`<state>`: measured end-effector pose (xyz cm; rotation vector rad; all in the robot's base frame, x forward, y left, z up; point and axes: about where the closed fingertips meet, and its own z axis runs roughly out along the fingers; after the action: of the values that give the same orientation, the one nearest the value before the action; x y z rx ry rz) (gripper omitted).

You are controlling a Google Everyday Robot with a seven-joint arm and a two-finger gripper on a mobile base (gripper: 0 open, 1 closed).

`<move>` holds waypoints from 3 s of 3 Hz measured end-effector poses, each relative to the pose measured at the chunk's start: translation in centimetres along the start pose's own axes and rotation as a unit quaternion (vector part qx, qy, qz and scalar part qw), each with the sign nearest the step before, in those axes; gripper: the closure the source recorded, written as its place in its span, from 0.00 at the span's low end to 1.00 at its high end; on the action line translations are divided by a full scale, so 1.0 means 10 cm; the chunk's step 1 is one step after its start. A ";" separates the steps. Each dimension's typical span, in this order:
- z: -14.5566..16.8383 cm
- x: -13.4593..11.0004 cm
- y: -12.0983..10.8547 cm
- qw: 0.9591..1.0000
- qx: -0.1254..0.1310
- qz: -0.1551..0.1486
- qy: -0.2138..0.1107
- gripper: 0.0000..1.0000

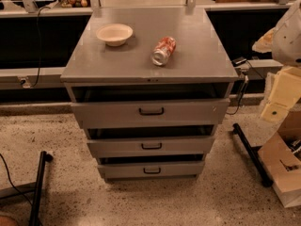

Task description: Open middle drawer

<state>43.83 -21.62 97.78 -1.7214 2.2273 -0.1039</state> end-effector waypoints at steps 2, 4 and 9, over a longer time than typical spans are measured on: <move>0.02 0.06 -0.01 1.000 -0.004 0.015 -0.026 0.00; 1.00 -0.07 0.40 0.990 -0.037 0.036 -0.131 0.00; 1.91 0.31 0.52 0.984 0.039 0.064 -0.159 0.00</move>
Offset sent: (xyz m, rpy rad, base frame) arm 0.0009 -0.0176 -0.0137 0.1628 0.0145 -0.0387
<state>43.95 -20.57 77.75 -1.4357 2.0604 0.1052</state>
